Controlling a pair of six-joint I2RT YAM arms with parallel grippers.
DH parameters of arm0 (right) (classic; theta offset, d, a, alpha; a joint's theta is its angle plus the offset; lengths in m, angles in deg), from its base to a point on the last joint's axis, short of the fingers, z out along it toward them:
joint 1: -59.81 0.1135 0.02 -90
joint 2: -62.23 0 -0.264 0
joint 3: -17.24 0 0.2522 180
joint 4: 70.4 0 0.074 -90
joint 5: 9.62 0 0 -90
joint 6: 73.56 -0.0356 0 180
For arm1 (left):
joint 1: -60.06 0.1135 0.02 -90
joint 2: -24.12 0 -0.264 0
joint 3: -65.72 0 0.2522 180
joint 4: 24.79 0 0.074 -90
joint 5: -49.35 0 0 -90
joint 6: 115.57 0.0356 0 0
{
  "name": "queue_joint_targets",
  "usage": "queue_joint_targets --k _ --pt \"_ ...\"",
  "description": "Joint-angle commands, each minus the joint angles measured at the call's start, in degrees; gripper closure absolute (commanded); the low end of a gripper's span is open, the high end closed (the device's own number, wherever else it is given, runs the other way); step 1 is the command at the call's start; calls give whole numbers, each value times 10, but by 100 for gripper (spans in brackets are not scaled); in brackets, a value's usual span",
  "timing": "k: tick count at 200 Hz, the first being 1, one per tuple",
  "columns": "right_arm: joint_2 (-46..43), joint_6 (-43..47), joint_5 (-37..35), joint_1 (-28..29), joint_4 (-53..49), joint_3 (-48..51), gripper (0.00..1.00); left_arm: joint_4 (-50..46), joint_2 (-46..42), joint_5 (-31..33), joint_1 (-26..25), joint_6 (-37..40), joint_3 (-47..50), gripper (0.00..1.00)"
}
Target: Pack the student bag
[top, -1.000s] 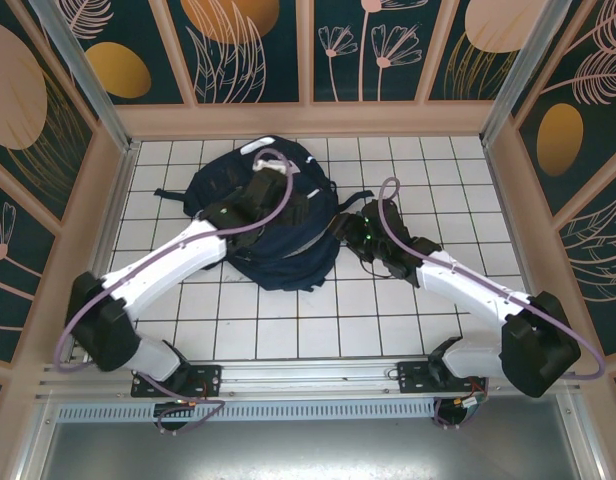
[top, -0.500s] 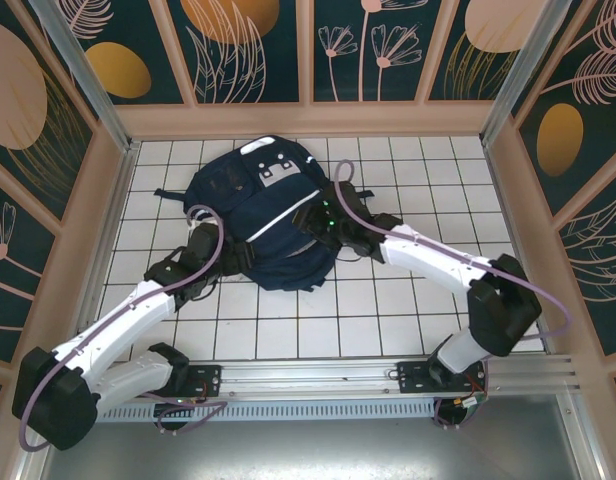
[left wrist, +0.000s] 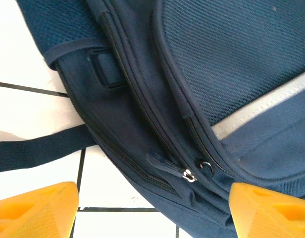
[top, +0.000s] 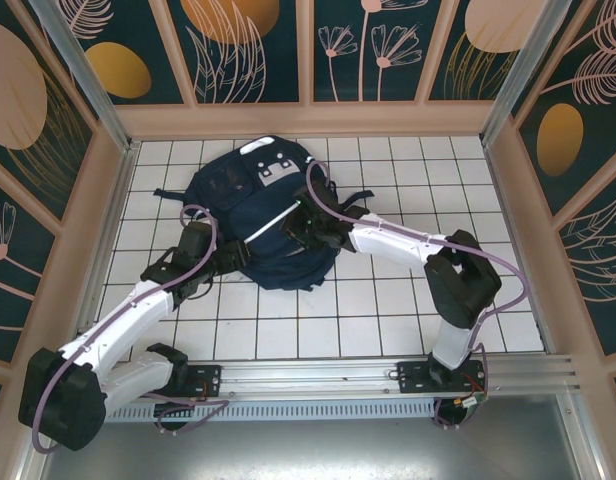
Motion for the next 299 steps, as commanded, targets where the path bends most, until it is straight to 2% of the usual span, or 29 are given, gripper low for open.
queue_joint_targets --k 1,36,62,104,134,165,243,267,299 --pt "6 22 -12 -26 32 -30 78 29 8 -22 3 30 4 21" --pt "-15 46 -2 -57 66 -20 84 64 8 -55 3 62 10 20" --pt "-30 48 39 -90 94 -1 87 101 19 -106 3 74 23 21" --pt "-38 41 119 -126 124 6 90 173 45 -132 -5 80 48 23" --pt "-34 29 165 -134 143 3 91 224 54 -149 -18 91 56 25" --pt "-38 11 192 -140 162 1 92 250 77 -135 -26 111 48 31" --pt "-26 -7 230 -144 169 -21 93 318 159 -154 -28 175 10 23" --pt "-27 -10 230 -144 170 -21 94 310 187 -142 -28 184 -10 23" --pt "-25 -14 232 -144 172 -22 94 301 226 -179 -28 178 -30 25"
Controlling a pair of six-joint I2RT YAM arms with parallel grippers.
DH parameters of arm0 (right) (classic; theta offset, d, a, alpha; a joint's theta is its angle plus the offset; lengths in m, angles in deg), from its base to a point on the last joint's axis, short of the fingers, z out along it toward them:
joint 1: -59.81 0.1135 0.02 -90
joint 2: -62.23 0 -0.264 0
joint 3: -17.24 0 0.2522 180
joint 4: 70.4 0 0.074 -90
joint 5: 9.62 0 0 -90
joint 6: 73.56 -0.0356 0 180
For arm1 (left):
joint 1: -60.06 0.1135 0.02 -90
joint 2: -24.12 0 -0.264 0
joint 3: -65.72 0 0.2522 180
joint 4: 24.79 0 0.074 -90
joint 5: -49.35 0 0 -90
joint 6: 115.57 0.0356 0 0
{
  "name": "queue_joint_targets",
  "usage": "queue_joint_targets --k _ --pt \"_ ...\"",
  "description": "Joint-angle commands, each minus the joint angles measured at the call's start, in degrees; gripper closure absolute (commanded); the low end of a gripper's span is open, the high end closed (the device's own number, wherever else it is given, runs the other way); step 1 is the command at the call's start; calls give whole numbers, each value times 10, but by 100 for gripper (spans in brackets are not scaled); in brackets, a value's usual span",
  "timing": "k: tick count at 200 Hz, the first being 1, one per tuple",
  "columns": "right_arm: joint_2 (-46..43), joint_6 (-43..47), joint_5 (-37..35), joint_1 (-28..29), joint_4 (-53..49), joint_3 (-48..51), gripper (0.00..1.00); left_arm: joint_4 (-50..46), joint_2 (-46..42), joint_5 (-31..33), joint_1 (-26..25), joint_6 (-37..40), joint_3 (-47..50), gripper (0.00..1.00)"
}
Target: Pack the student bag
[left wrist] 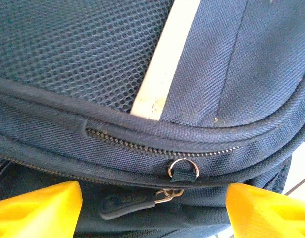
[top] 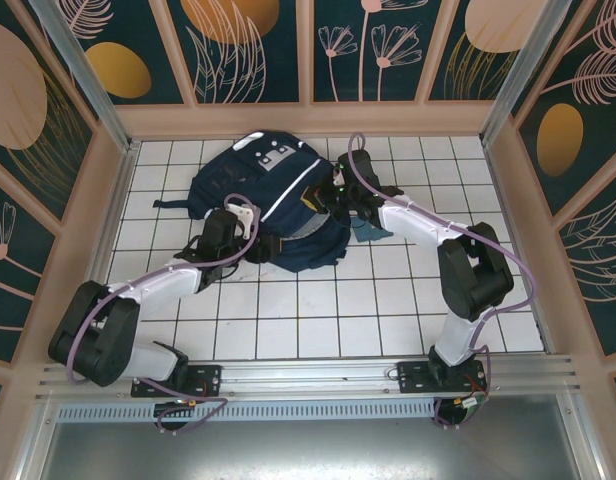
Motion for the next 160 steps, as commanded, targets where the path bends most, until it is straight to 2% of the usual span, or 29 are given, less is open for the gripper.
queue_joint_targets --k 1,43,107,129,160 --pt "-19 -9 24 1 55 -26 94 10 22 -30 -3 9 -19 25" --pt "-18 -9 22 2 52 -25 94 16 19 -68 -3 0 -12 46" --pt "-21 -6 15 1 48 -16 94 96 -18 -205 -6 -66 30 41" --pt "-24 -2 10 2 43 -12 94 69 -31 -188 -6 -70 26 38" --pt "-28 1 7 1 38 -9 94 -19 -68 -75 -4 -95 14 28"
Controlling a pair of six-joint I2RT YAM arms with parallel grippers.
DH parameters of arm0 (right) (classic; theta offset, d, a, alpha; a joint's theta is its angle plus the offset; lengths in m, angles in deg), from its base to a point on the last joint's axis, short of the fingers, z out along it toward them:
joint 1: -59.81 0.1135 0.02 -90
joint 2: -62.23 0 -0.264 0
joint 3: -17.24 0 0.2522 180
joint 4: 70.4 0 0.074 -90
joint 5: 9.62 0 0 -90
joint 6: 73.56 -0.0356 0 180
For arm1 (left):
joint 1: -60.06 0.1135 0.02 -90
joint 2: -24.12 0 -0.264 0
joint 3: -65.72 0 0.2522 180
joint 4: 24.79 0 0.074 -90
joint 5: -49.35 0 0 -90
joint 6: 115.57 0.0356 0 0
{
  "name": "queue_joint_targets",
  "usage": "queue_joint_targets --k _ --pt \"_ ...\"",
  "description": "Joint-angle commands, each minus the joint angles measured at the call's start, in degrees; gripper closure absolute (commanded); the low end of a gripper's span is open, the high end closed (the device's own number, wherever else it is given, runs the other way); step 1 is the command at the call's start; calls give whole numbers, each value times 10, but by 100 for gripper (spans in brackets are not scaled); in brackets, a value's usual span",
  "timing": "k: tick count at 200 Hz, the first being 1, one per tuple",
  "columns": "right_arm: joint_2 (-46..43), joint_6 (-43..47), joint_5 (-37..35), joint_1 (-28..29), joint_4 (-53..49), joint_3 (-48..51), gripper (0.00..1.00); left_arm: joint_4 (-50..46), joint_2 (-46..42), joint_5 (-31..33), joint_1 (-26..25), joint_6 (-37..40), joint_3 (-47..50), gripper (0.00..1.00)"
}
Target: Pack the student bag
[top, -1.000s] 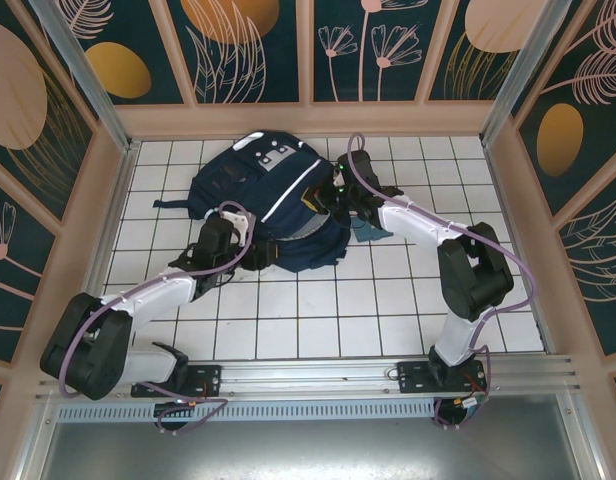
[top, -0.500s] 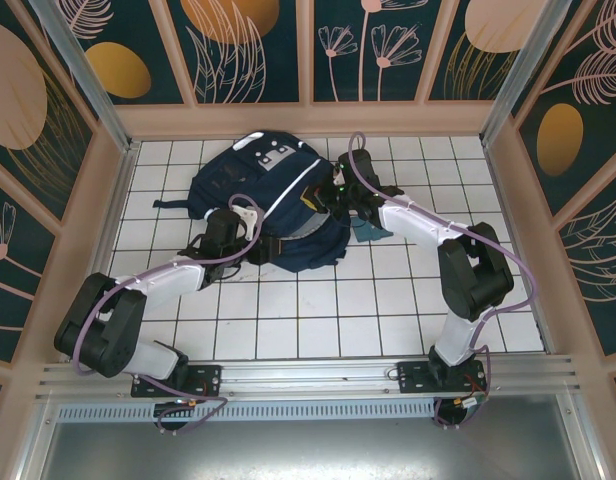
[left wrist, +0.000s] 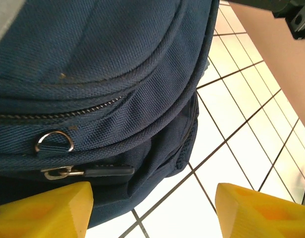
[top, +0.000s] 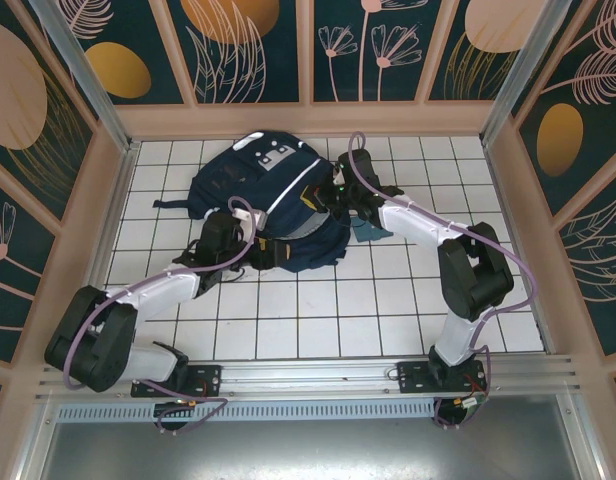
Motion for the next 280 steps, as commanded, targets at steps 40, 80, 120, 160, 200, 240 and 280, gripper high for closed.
queue_joint_targets --k 40,80,120,160,200,240,280 --pt "-29 2 1 2 29 -7 94 -106 -83 166 20 -149 -8 28" --pt "-28 0 -1 2 31 -5 95 -50 -92 219 39 -348 -6 37" --pt "-33 -3 -3 2 32 -1 95 18 -62 246 47 -519 12 55" --pt "-40 -3 -3 2 33 3 95 42 -47 263 48 -572 37 62" --pt "-39 -5 1 2 37 6 95 98 -23 236 48 -563 49 62" --pt "-41 -6 2 2 39 9 95 152 12 216 48 -555 38 57" --pt "-44 -8 3 2 38 9 95 190 56 194 48 -573 30 63"
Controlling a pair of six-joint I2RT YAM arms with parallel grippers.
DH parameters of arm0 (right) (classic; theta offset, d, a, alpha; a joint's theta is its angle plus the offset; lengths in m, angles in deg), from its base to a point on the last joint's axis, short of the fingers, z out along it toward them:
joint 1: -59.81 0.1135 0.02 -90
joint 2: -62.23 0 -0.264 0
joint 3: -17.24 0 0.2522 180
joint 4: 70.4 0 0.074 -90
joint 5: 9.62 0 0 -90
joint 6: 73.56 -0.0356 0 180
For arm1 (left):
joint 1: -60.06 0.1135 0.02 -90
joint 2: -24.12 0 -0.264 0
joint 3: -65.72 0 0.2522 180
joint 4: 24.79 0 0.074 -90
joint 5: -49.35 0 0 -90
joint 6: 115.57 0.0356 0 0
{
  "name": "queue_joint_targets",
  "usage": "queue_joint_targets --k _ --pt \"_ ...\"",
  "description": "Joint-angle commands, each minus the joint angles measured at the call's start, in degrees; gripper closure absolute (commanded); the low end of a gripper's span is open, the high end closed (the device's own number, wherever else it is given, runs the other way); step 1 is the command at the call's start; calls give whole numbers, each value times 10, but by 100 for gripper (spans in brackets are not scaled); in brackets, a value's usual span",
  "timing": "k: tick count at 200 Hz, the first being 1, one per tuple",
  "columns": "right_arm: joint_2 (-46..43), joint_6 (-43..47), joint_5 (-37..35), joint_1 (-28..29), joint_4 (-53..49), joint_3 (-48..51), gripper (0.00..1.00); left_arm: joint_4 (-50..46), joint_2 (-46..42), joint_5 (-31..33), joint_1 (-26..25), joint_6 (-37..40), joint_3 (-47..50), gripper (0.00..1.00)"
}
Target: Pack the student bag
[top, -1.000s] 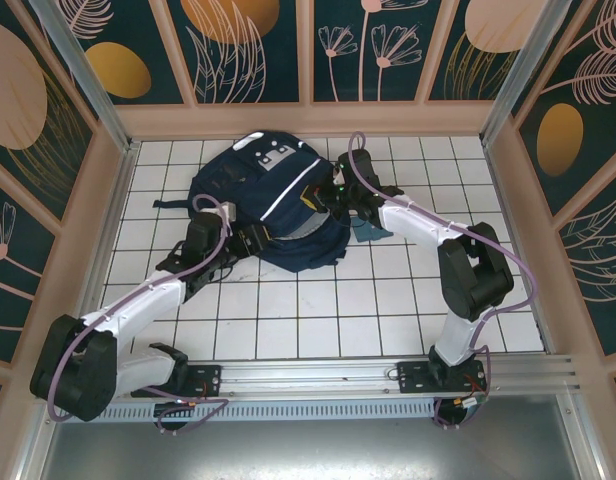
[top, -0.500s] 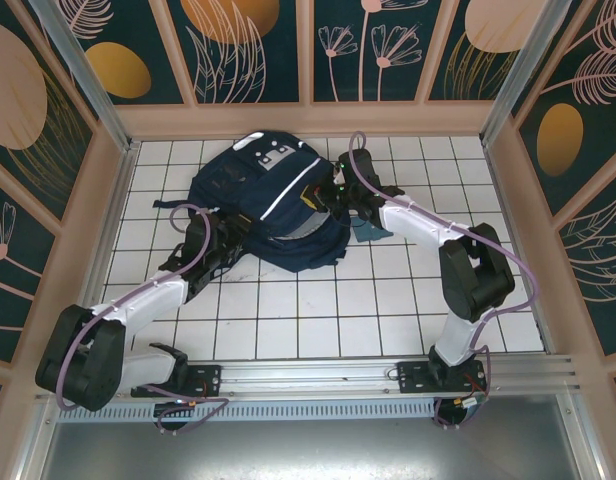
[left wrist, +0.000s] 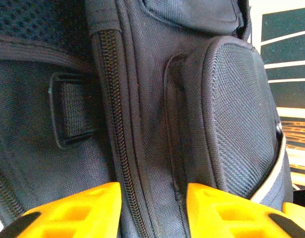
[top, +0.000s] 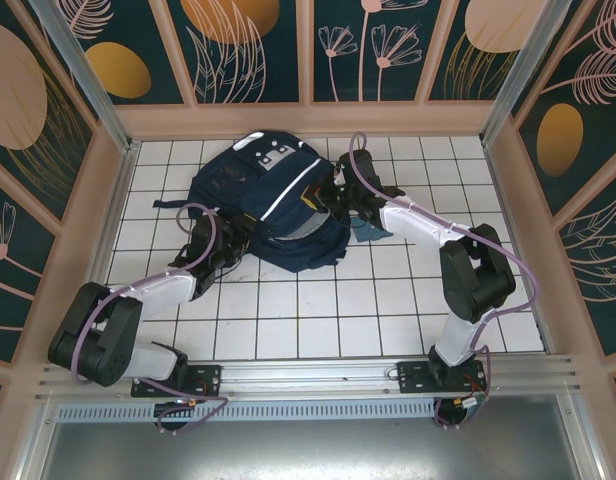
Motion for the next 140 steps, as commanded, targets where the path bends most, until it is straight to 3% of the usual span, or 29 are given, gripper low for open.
queue_joint_targets --k 1,55,82,112,140 --pt "-35 -7 7 2 36 2 95 60 22 -21 4 -17 -12 63" --pt "-38 -7 7 2 34 2 95 87 24 -9 4 -40 6 71" --pt "-39 0 2 2 23 2 94 104 16 -4 4 -42 7 87" --pt "-61 41 -28 2 -3 32 85 108 -2 -13 4 -33 -7 100" --pt "-75 75 -40 -18 -34 60 73 80 -28 -26 4 -23 -23 100"
